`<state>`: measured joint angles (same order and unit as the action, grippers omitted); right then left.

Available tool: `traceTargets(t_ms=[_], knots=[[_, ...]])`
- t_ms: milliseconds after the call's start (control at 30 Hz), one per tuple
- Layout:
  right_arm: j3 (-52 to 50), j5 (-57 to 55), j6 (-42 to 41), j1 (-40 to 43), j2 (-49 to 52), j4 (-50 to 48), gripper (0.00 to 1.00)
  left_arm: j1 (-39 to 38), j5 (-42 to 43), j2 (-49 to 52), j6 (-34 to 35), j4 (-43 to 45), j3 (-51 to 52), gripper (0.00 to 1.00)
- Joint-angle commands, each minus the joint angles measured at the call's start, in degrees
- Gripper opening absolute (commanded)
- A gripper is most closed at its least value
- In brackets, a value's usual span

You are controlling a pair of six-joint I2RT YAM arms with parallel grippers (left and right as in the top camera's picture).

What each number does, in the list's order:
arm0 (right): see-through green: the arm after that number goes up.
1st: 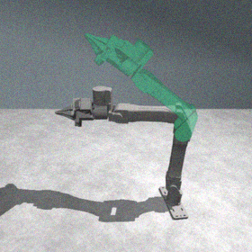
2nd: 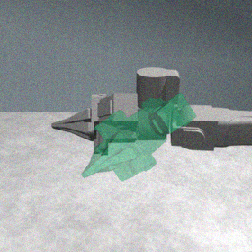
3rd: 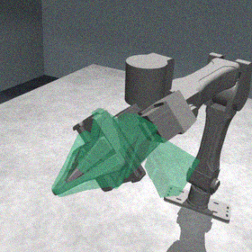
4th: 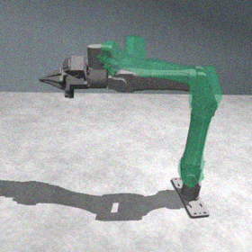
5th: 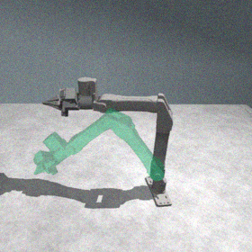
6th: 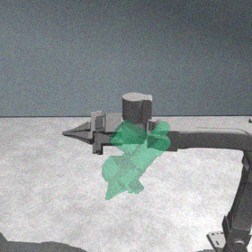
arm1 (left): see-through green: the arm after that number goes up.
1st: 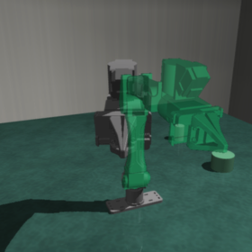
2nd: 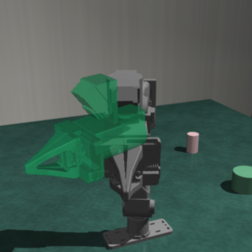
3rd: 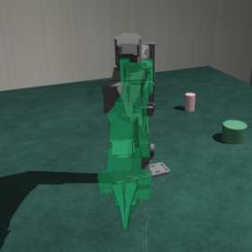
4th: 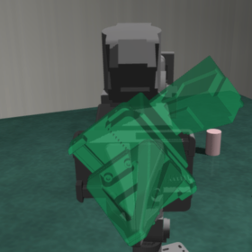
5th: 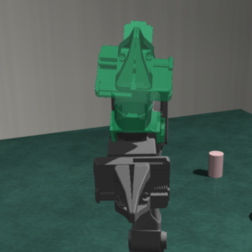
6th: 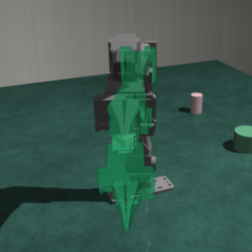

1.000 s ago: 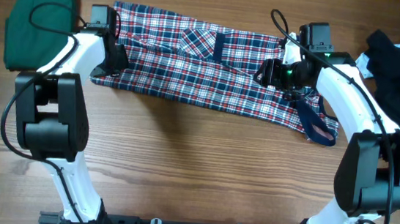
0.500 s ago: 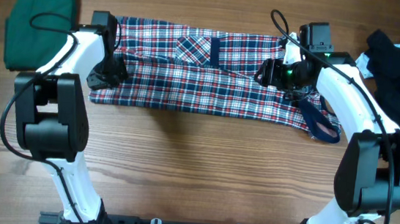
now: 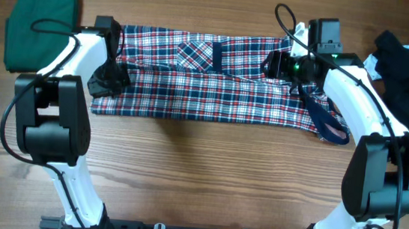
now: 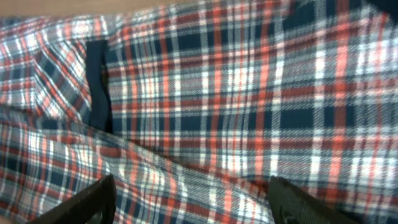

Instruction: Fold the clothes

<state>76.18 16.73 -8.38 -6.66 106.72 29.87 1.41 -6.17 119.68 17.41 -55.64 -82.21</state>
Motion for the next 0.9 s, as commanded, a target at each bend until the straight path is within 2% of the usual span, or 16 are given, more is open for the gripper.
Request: traceTargets(t_ms=[0, 167, 533, 633, 767, 867], knots=[[0.59, -1.68, 2.34, 0.42, 0.15, -5.97, 0.79, 0.35, 1.9, 2.8, 1.07, 6.45, -0.7, 0.04], [0.59, -4.87, 2.21, 0.5, 0.15, -12.57, 0.8, 0.35, 5.05, 2.67, 1.03, 7.69, -6.78, 0.05], [0.59, -5.57, 0.35, 1.09, 0.15, -12.9, 0.81, 0.33, 5.49, 2.45, 0.87, 1.79, -8.07, 0.04], [0.59, -5.42, -1.27, 2.1, 0.15, -13.77, 0.88, 0.5, 6.99, 1.77, 0.87, 5.62, -8.13, 0.04], [0.85, -0.98, -4.07, 4.9, 0.15, -12.7, 0.89, 1.53, 15.5, 1.27, 0.87, 13.25, -9.33, 0.15], [2.73, -0.2, -3.56, 6.43, 0.15, -7.65, 0.89, 1.75, 17.68, 1.27, 0.79, 12.74, -12.66, 0.25]])
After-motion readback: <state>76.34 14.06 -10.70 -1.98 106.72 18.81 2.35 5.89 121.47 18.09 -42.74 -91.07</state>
